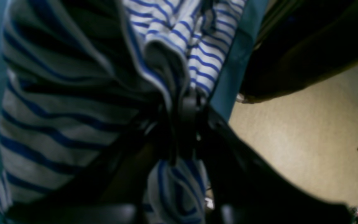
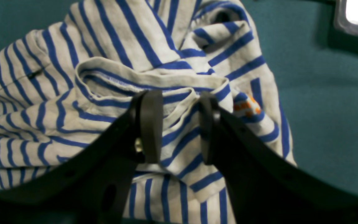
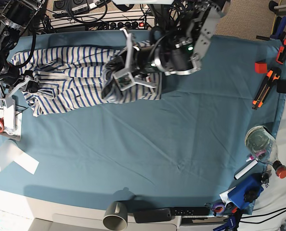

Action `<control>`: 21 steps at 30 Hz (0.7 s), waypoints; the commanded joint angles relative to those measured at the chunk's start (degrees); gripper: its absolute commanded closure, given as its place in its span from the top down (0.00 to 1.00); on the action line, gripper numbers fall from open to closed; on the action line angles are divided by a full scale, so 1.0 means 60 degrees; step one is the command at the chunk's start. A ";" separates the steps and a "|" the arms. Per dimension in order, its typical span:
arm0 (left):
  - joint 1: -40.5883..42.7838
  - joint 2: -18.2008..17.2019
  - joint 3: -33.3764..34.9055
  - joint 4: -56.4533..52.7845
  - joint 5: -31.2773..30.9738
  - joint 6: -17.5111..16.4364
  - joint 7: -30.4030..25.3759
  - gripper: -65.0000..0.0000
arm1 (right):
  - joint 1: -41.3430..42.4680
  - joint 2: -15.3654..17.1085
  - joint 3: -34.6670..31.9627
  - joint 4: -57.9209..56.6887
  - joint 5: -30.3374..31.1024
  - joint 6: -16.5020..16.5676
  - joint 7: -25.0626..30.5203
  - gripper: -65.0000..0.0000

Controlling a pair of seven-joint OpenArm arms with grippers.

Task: Fold the T-shirt properly
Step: 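Lift the strip end and fold it toward the right gripper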

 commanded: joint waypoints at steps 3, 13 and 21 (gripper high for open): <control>-0.0452 0.0433 0.0419 -0.0288 0.0226 -0.0015 -0.0284 0.00 | 0.0106 0.0215 0.0080 0.0135 0.0131 0.0015 0.0215 0.31; -0.1417 0.1366 0.0616 -0.1708 0.0401 0.0007 -0.0430 0.00 | 0.0106 0.0215 0.0080 0.0135 0.0131 0.0018 0.0248 0.31; -0.1570 0.1545 0.0616 -0.2175 0.0390 -0.0062 -0.0430 0.02 | 0.0106 0.0215 0.0080 0.0135 0.0131 0.0018 0.0452 0.31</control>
